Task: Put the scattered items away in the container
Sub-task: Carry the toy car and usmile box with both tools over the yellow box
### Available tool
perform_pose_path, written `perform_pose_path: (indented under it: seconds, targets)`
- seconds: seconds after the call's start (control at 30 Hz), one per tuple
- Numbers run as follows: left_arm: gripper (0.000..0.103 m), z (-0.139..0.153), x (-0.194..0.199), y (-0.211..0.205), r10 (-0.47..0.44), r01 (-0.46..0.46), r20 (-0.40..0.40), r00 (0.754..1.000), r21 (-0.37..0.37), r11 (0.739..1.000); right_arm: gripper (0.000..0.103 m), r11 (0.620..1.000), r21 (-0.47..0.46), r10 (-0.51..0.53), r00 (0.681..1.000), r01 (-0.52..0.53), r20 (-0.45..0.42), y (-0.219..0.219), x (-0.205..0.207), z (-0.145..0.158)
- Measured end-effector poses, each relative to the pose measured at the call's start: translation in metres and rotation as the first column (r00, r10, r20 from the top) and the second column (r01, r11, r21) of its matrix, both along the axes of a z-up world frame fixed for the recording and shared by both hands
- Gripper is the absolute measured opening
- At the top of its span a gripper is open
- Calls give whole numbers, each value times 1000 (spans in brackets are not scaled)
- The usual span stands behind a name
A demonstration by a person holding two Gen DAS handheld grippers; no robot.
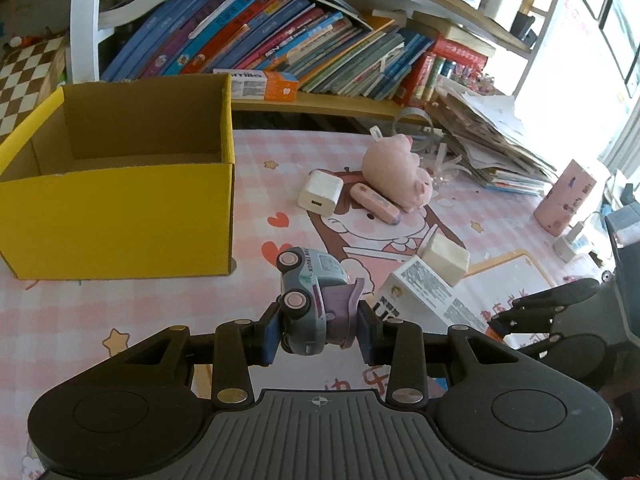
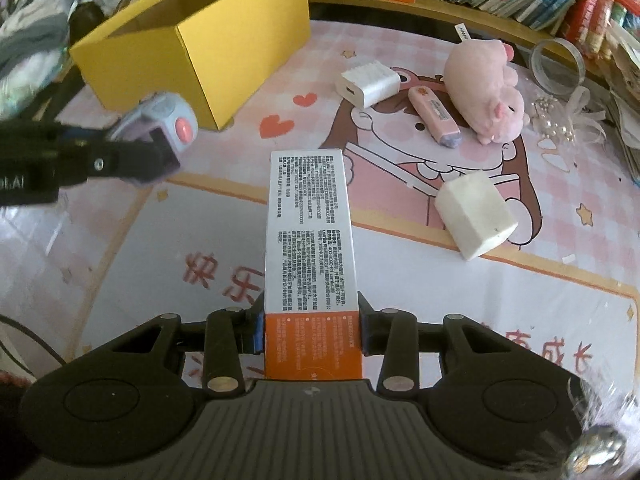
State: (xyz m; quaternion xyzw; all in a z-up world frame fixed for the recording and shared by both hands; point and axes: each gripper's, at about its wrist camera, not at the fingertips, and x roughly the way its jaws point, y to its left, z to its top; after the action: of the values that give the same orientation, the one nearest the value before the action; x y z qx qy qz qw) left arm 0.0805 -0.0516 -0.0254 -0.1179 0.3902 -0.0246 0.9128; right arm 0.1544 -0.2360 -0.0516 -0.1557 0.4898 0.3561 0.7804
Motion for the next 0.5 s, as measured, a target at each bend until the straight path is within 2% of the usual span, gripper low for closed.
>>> perform_pose_path:
  seconds: [0.5]
  targets:
    - [37, 11, -12, 17, -76, 76, 48, 996, -7, 997, 37, 993, 57, -102, 994, 100, 42, 11, -21, 29]
